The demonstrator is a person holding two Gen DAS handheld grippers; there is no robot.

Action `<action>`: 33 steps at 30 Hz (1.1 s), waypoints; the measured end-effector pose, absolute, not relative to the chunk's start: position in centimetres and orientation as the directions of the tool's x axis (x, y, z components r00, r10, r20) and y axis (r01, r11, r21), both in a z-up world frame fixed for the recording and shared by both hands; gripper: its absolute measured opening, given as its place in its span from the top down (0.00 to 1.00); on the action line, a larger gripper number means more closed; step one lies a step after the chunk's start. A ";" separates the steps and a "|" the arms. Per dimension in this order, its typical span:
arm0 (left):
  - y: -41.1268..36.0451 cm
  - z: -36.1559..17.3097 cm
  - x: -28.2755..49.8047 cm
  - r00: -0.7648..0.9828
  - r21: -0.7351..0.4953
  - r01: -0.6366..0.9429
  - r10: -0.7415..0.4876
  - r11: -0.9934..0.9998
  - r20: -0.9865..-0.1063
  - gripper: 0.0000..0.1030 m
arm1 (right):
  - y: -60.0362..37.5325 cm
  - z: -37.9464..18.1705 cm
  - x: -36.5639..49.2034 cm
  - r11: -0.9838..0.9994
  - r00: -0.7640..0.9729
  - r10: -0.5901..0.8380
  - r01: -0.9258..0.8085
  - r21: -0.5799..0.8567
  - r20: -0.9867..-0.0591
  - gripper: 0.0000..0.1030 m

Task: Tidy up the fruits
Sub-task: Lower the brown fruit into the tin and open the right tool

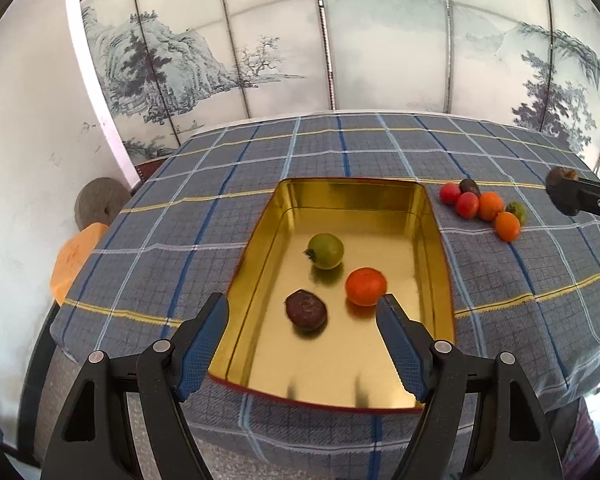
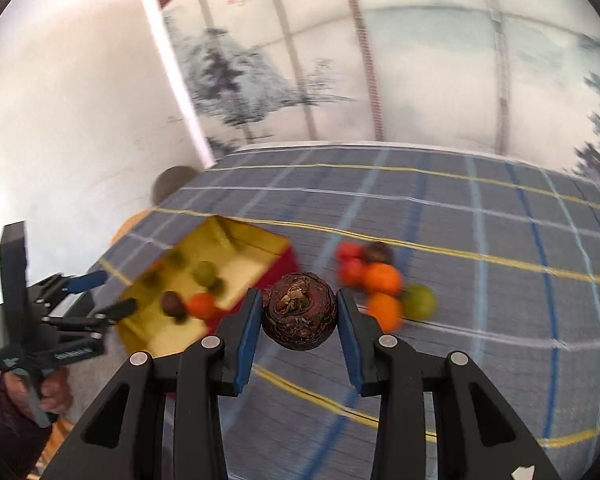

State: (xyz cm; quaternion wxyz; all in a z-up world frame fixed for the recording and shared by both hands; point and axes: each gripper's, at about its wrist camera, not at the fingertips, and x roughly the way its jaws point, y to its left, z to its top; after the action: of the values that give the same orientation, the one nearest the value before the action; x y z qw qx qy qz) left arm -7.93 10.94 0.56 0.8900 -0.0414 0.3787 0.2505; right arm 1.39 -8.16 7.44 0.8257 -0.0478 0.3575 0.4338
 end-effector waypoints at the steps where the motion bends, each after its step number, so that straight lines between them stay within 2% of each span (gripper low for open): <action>1: 11.0 0.5 -8.1 0.584 0.116 -0.481 0.416 0.869 -0.697 0.26 | -7.2 7.6 0.9 0.602 0.355 0.688 -0.767 0.224 -0.633 0.66; 10: 12.5 0.1 -10.4 0.570 0.115 -0.509 0.433 0.853 -0.698 0.26 | -0.2 7.4 -1.9 0.495 0.259 0.699 -0.848 0.189 -0.667 0.66; 17: 13.4 0.3 -12.0 0.572 0.089 -0.521 0.425 0.849 -0.701 0.26 | 4.0 5.9 -0.4 0.464 0.186 0.685 -0.857 0.224 -0.705 0.66; 33: 13.8 0.5 -12.8 0.563 0.086 -0.530 0.427 0.843 -0.707 0.26 | 14.0 2.2 3.1 0.452 0.158 0.576 -0.879 0.152 -0.802 0.66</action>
State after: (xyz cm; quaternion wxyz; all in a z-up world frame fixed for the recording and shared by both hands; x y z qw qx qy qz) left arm -12.82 13.79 0.49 0.8815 -0.0681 0.3802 0.2715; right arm 3.06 13.97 2.22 0.7396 -0.1789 0.4231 0.4919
